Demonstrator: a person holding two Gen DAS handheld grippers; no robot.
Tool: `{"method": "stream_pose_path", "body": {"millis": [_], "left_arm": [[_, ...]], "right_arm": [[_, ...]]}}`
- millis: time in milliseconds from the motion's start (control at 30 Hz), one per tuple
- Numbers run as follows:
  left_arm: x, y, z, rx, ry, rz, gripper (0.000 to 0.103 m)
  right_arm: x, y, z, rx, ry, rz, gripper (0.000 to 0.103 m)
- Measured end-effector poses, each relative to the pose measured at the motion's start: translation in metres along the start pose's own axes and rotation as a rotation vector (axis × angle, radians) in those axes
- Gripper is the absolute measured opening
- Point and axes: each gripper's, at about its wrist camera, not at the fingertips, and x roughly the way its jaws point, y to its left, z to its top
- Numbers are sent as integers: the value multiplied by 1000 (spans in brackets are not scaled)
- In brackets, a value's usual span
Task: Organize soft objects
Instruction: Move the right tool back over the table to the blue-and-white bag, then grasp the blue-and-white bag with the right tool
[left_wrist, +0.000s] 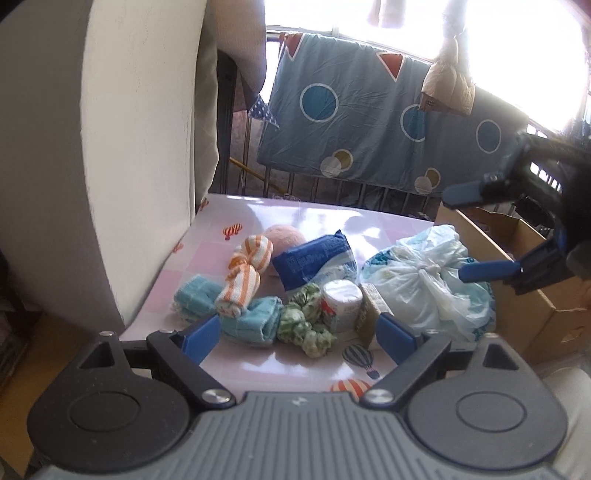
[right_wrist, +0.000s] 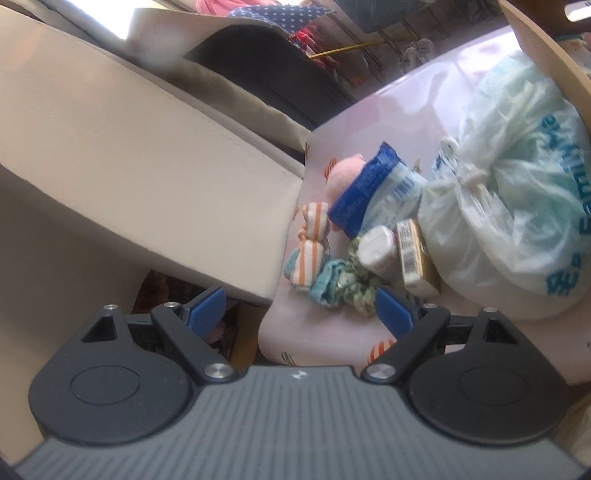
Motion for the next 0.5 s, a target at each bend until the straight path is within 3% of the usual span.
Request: {"method": "stream_pose_path", "body": {"millis": [200,500], "left_arm": [[32,-3,25,93,-39,-10,84],[119,-5,54,146,39,-14,64]], "right_arm": [[25,5,34,38,-14,-13,88],[110,-18,88,154,79,-157,88]]}}
